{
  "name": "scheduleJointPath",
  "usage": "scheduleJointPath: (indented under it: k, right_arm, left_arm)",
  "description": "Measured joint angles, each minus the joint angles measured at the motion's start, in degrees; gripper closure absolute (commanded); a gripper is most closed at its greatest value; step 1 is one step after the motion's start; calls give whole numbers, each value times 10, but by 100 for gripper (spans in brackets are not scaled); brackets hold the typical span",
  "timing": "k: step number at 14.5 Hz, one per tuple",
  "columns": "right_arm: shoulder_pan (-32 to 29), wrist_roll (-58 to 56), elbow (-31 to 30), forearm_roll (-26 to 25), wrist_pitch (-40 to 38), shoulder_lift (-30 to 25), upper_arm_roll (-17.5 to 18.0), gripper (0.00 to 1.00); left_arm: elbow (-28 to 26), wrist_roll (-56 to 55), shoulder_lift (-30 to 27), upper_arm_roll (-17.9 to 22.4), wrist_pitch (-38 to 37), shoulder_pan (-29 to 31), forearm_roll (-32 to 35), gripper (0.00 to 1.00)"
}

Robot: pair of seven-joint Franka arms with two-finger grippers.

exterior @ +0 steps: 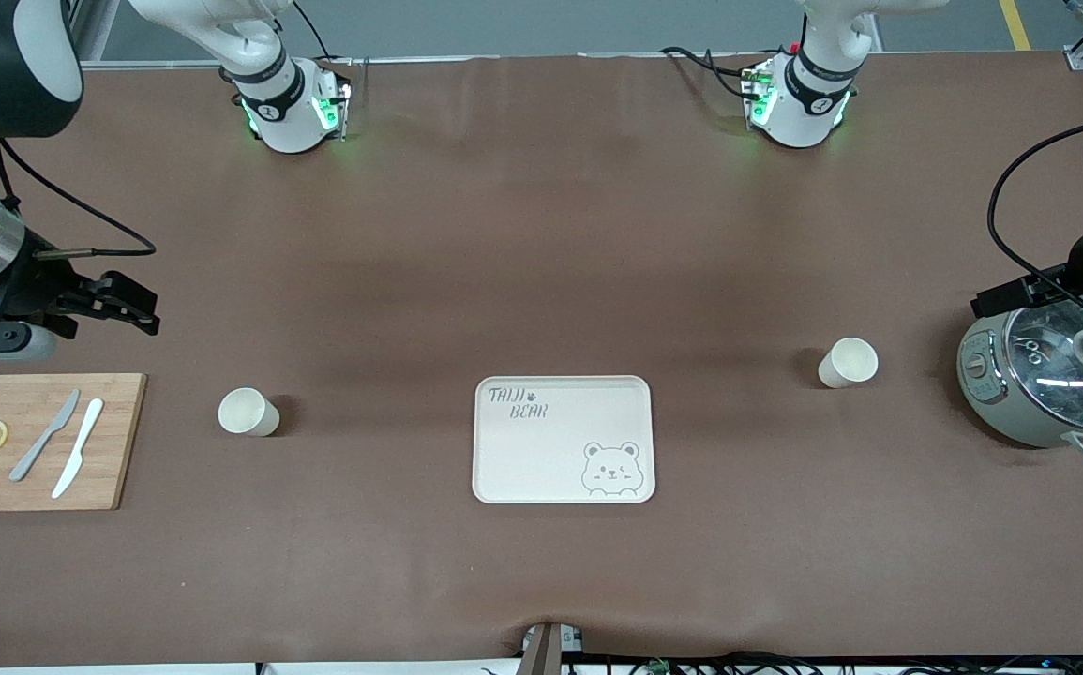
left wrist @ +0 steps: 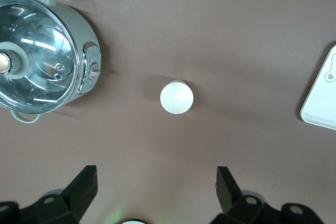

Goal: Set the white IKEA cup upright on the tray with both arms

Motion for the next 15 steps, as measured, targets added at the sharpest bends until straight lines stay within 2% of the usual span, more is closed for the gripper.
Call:
scheduleJointPath:
  k: [11, 15]
  right_arm:
    - [-16, 1, 25, -2, 17, 0, 2, 0]
    - [26, 7, 25, -3, 17, 0, 9, 0]
  left_arm:
    - [2, 0, -1, 0, 0, 0, 0, 0]
    - [2, 0, -2, 0, 0, 0, 0, 0]
